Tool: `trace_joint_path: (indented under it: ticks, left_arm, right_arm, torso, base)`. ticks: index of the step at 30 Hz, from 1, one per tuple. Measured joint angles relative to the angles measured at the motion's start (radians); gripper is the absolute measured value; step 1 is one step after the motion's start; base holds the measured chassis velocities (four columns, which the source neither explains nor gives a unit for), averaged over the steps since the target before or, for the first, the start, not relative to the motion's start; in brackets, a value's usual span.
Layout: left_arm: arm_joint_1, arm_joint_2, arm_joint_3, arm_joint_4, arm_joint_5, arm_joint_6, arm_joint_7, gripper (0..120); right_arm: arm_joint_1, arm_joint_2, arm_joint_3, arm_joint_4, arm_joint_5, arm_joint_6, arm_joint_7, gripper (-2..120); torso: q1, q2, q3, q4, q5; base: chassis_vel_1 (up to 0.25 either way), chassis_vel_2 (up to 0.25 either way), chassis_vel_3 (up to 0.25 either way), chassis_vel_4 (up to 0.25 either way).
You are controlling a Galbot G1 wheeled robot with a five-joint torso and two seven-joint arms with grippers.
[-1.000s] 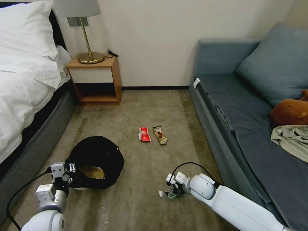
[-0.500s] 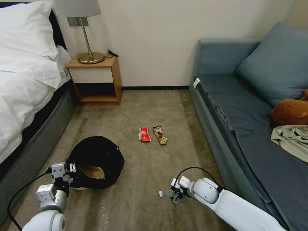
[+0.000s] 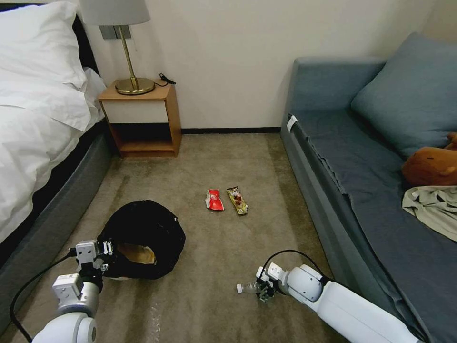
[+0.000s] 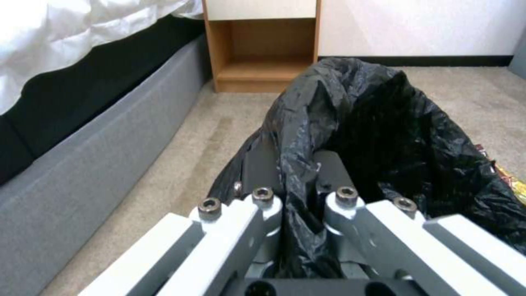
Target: Pick up the trash bin, then pick up the garbage on the floor and place it into the trash bin.
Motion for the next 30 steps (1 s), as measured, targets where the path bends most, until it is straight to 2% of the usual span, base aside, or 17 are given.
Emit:
trace_joint_path:
  ticks: [1,2,4,5,8,9,10,11,12,16,22,30]
  left_arm:
    - [0.001,0.000,0.000,0.001,0.000,0.000,0.000,4]
    - [0.001,0.000,0.000,0.001,0.000,0.000,0.000,4]
    - [0.004,-0.001,0.000,0.001,0.000,-0.001,0.000,4]
    - [0.004,-0.001,0.000,0.001,0.000,-0.001,0.000,4]
    - [0.006,-0.002,0.000,0.001,0.000,-0.002,0.000,4]
    - [0.006,-0.002,0.000,0.001,0.000,-0.002,0.000,4]
    - [0.007,-0.001,-0.001,0.001,0.000,-0.003,0.000,4]
    - [0.007,-0.001,-0.001,0.001,0.000,-0.003,0.000,4]
    - [0.009,-0.001,-0.001,0.000,0.000,-0.004,0.000,4]
    - [0.010,0.002,-0.001,0.000,-0.001,-0.004,0.000,4]
    - [0.009,0.005,-0.001,0.000,-0.003,-0.005,0.000,4]
    - [0.001,0.014,-0.002,0.003,-0.010,-0.005,0.001,4]
  right_arm:
    - [-0.002,0.001,0.003,-0.001,0.000,0.001,-0.001,70]
    - [-0.002,0.001,0.003,-0.001,0.000,0.001,-0.001,70]
    - [-0.004,0.003,0.009,-0.001,0.000,0.003,-0.002,59]
    - [-0.004,0.003,0.009,-0.001,0.000,0.003,-0.002,59]
    - [-0.008,0.004,0.021,0.002,0.001,0.004,-0.001,44]
    - [-0.008,0.004,0.021,0.002,0.001,0.004,-0.001,44]
    - [-0.014,0.006,0.031,0.003,0.001,0.005,-0.001,36]
    - [-0.014,0.006,0.031,0.003,0.001,0.005,-0.001,36]
    - [-0.019,0.008,0.041,0.005,0.001,0.005,-0.001,30]
    - [-0.024,0.012,0.067,0.010,0.003,0.006,0.000,22]
    - [-0.002,0.011,0.096,0.021,0.008,0.012,0.002,17]
    - [0.133,0.025,0.147,0.045,0.062,0.023,0.029,17]
  torso:
    - [0.000,0.000,0.000,0.0000,-0.0001]
    - [0.000,0.000,0.000,0.0000,-0.0001]
    - [0.000,0.000,0.000,0.0000,0.0000]
    - [0.000,0.000,0.000,0.0000,0.0000]
    - [0.000,0.000,0.000,0.0000,-0.0001]
    - [0.000,0.000,0.000,0.0000,-0.0001]
    - [0.000,0.000,0.000,0.0000,-0.0001]
    - [0.000,0.000,0.000,0.0000,-0.0001]
    - [0.000,0.000,0.000,0.0000,-0.0001]
    - [0.000,0.000,0.000,0.0001,-0.0001]
    - [0.000,0.000,0.000,0.0000,-0.0001]
    - [0.000,0.000,0.000,0.0002,-0.0002]
  base:
    - [0.000,0.000,0.000,0.000]
    - [0.000,0.000,0.000,0.000]
    - [0.000,0.000,0.000,0.000]
    - [0.000,0.000,0.000,0.000]
    - [0.000,0.000,0.000,0.000]
    - [0.000,0.000,0.000,0.000]
    - [0.000,0.000,0.000,0.000]
    - [0.000,0.000,0.000,0.000]
    - [0.000,0.000,0.000,0.000]
    - [0.000,0.000,0.000,0.000]
    - [0.000,0.000,0.000,0.000]
    - [0.000,0.000,0.000,0.000]
